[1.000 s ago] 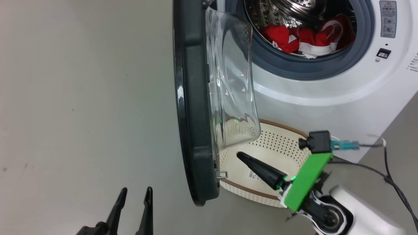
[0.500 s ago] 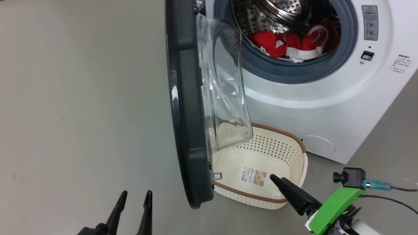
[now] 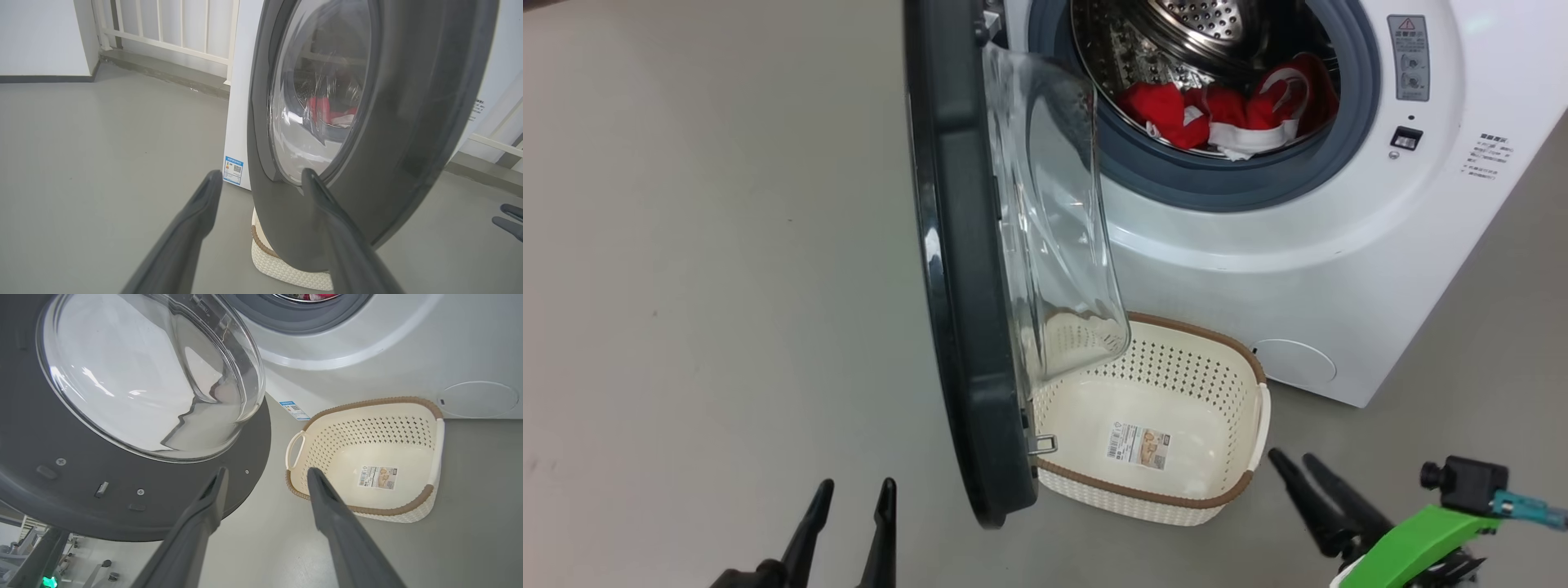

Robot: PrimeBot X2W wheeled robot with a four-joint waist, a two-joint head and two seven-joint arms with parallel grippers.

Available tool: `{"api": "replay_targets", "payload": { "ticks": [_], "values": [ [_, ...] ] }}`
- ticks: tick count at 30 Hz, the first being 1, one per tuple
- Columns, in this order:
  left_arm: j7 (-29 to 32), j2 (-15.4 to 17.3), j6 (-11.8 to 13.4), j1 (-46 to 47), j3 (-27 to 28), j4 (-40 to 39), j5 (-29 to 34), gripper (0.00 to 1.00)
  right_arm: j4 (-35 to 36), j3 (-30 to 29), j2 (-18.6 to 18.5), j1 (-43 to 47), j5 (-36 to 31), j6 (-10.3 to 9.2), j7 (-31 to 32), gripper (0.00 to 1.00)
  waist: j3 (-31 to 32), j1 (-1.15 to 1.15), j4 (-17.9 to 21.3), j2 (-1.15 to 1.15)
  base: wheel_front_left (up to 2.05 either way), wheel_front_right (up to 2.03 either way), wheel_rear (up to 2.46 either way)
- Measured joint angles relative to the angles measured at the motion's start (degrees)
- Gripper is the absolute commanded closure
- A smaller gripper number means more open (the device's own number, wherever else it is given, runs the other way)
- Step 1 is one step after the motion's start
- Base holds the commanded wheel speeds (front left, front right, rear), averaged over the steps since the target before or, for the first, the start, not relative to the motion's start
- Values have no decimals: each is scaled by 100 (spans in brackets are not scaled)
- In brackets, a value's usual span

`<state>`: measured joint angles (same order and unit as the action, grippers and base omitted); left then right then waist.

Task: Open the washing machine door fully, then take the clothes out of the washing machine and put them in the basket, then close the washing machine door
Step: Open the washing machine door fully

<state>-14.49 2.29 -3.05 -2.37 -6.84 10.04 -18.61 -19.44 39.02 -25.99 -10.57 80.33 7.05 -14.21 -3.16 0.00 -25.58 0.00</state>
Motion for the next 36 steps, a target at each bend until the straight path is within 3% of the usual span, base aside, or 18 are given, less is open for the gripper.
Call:
{"api": "replay_targets", "payload": {
  "ticks": [5,9,14,20,26,36],
  "values": [
    [0,0,-2,-2,33,15,10,0,-98,-787,143,199,-1292,1,-2,0,48,0,76,0,0,0,0],
    [0,0,-10,-3,48,34,51,0,-24,-1450,469,531,-2192,1,-10,0,96,0,127,0,0,0,0],
    [0,1,-55,-4,69,21,51,0,318,-2230,742,883,-3694,1,-11,0,155,0,185,0,0,0,0],
    [0,0,-60,-5,76,-35,51,0,721,-3086,1159,1221,-4921,7,-25,0,146,0,192,0,0,0,0],
    [0,0,-60,-5,82,-64,51,0,902,-3597,1516,1591,-5576,7,-25,0,136,0,182,0,0,0,0],
    [0,0,-60,-5,101,-62,64,0,757,-3656,1615,1764,-5680,7,-25,0,140,0,199,0,0,0,0]
  ]
}}
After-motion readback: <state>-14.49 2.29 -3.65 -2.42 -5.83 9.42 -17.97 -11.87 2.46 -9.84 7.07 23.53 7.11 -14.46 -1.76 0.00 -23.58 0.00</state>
